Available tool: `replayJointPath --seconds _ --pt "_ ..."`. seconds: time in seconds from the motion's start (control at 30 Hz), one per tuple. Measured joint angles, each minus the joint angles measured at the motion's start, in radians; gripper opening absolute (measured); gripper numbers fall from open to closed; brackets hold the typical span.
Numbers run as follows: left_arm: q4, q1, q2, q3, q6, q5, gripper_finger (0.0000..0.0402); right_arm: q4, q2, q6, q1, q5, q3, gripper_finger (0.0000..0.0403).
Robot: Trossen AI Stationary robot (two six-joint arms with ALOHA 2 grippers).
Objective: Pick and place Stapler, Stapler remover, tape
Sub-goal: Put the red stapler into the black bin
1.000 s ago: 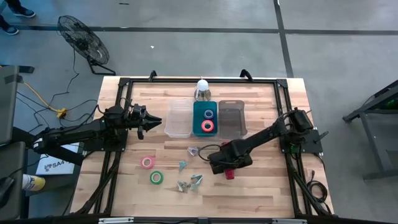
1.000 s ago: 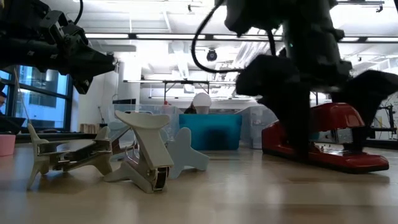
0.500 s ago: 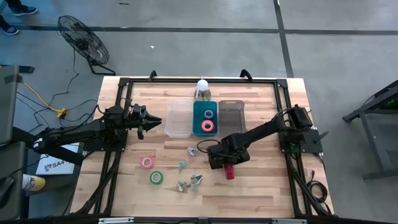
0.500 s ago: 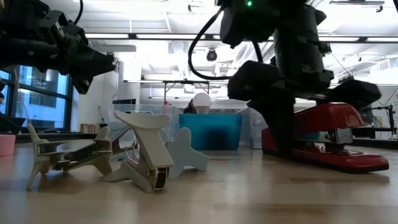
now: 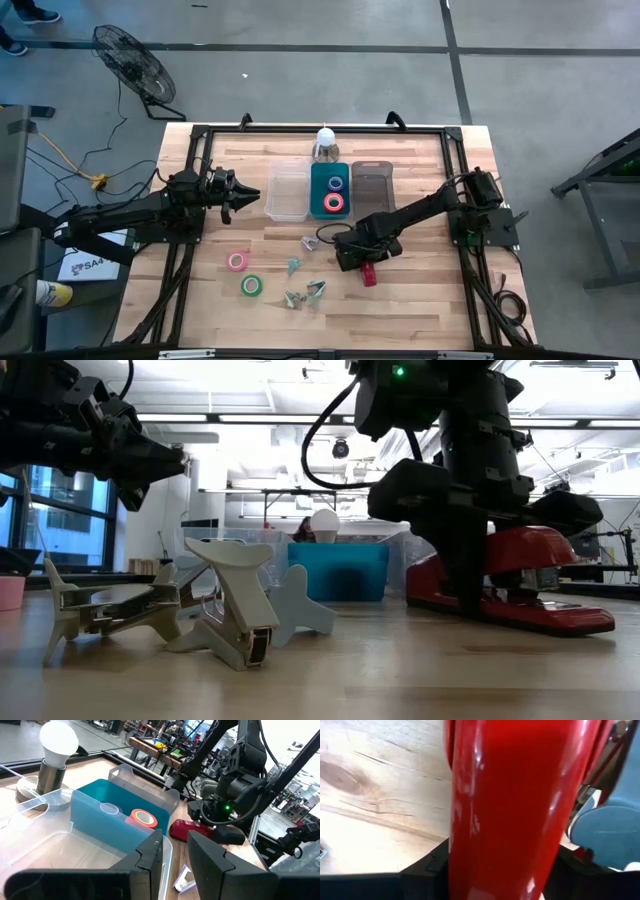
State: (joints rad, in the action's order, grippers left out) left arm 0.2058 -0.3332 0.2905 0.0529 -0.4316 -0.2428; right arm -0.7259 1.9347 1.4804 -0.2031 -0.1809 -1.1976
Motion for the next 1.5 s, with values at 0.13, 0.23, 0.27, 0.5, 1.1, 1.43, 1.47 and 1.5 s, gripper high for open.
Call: replayJointPath --seconds 0.13,0.23,0.27,0.5,1.1,1.43,1.47,1.5 --pt "0.000 0.000 0.000 0.000 0.000 0.000 0.0089 -0.001 0.000 -0.008 0.000 -0.006 0.000 0.0190" --pt "0.000 0.000 0.000 0.000 0.000 0.000 0.0089 -0.001 0.000 -0.015 0.001 -0.017 -0.001 0.0190" --pt "0.000 0.000 0.000 0.000 0.000 0.000 0.0089 -0.005 0.001 -0.016 -0.001 -0.018 -0.005 0.0190" --pt "0.000 0.000 0.000 0.000 0.000 0.000 0.0089 -0.044 0.010 -0.081 -0.006 -0.003 -0.058 0.0190" --pt "0.000 0.000 0.000 0.000 0.000 0.000 0.0089 -0.165 0.006 -0.170 -0.001 0.045 -0.305 0.0190" --pt "0.000 0.000 0.000 0.000 0.000 0.000 0.0089 -0.492 0.003 -0.261 0.043 0.136 -0.533 0.0190" --pt "0.000 0.000 0.000 0.000 0.000 0.000 0.0089 -0.512 0.002 -0.270 0.050 0.144 -0.545 0.0190" --pt "0.000 0.000 0.000 0.000 0.000 0.000 0.0089 -0.531 0.000 -0.279 0.057 0.150 -0.553 0.0190"
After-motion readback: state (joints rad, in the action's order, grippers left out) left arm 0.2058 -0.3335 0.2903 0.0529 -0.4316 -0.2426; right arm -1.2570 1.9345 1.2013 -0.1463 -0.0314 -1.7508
